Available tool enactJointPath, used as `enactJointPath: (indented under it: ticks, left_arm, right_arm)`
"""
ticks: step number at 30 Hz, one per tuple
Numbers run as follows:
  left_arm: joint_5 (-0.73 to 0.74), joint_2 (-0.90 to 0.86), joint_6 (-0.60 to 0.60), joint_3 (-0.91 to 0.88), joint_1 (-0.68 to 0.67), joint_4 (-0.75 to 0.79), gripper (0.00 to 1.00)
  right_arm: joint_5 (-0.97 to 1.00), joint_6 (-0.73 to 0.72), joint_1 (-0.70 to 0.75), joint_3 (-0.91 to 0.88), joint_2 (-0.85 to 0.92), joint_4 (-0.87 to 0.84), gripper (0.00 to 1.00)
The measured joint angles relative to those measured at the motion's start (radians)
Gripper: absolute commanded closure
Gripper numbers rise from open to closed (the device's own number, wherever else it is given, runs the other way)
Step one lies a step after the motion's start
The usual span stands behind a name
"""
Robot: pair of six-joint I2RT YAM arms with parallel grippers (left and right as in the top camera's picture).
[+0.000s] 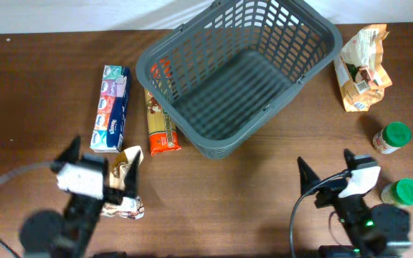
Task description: Pack container
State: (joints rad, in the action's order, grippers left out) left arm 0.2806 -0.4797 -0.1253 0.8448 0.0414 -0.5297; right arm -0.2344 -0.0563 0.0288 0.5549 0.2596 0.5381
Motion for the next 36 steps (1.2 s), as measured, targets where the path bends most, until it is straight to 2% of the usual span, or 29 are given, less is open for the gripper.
enactJointPath:
  ticks: [5,8,13,18,19,22,30,31,32,33,34,35,36]
  left_arm:
    - [0.003,-0.336,-0.014,0.374,0.0,-0.247,0.01]
    - [0.005,-0.506,-0.049,0.593,0.0,-0.405,0.01]
    - [0.004,-0.663,-0.077,0.86,0.0,-0.533,0.01]
    - [0.032,-0.669,-0.084,0.932,0.0,-0.535,0.01]
    - [0.045,-0.667,-0.085,0.933,0.0,-0.536,0.01]
    - [0.072,-0.667,-0.08,0.933,0.0,-0.537,0.01]
    - [0.035,-0.726,0.054,0.934,0.0,-0.574,0.01]
    - [0.034,-0.745,0.069,0.935,0.0,-0.576,0.09]
    - [0.034,-0.766,0.087,0.938,0.0,-0.582,0.4]
    - [0.037,-0.79,0.1,0.942,-0.001,-0.594,0.54]
    - [0.04,-0.813,0.107,0.946,-0.002,-0.606,0.62]
    - [0.046,-0.832,0.116,0.948,-0.007,-0.618,0.61]
    - [0.055,-0.856,0.126,0.949,-0.018,-0.638,0.61]
  right_arm:
    - [0.031,0.07,0.0,0.369,0.286,0.271,0.01]
    - [0.034,0.097,0.0,0.571,0.45,0.368,0.01]
    - [-0.009,0.105,0.0,0.863,0.653,0.517,0.01]
    - [-0.064,0.093,0.0,0.991,0.736,0.576,0.0]
    - [-0.071,0.084,0.0,1.006,0.747,0.578,0.04]
    - [-0.074,0.052,0.0,1.046,0.784,0.588,0.04]
    - [0.043,-0.008,0.0,1.227,1.013,0.708,0.06]
    - [0.055,-0.011,0.0,1.255,1.051,0.721,0.09]
    - [0.063,-0.014,0.0,1.285,1.088,0.731,0.12]
    - [0.071,-0.016,0.0,1.313,1.122,0.736,0.15]
    - [0.079,-0.021,0.0,1.345,1.161,0.745,0.18]
    - [0.083,-0.019,0.0,1.366,1.187,0.748,0.2]
    - [0.088,-0.023,0.0,1.398,1.224,0.754,0.27]
